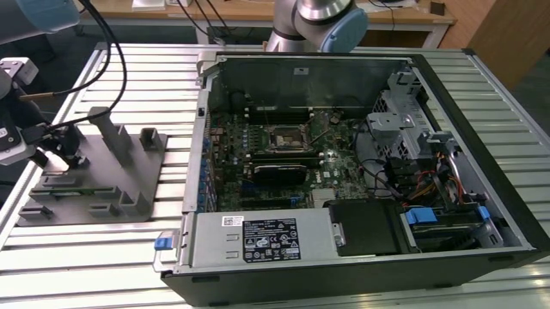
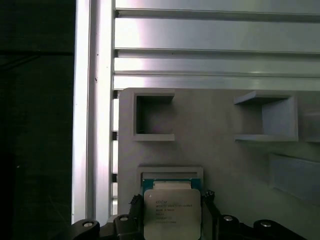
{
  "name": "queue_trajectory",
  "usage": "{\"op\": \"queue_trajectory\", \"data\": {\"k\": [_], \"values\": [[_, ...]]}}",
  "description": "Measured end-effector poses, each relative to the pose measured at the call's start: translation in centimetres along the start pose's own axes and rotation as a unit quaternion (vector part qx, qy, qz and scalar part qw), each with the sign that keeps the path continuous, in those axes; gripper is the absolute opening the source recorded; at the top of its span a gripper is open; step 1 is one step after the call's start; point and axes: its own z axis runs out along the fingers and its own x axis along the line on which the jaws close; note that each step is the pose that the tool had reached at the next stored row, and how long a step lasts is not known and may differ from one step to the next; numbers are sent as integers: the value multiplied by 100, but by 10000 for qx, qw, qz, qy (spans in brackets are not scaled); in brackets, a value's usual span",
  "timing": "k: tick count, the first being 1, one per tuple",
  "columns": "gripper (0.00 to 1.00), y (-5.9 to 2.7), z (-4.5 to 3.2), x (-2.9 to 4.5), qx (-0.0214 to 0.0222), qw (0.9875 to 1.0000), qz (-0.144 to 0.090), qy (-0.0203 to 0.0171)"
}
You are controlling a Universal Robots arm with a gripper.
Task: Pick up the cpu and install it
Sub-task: 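Pick up the cpu and move it towards the insertion slot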
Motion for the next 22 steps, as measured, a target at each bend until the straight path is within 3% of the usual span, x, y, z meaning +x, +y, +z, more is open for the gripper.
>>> {"op": "queue_trajectory", "data": {"k": [8, 22], "values": [[55, 9, -201, -8, -1, 10000, 0, -3], [55, 19, -449, -16, -1, 10000, -1, -20]]}}
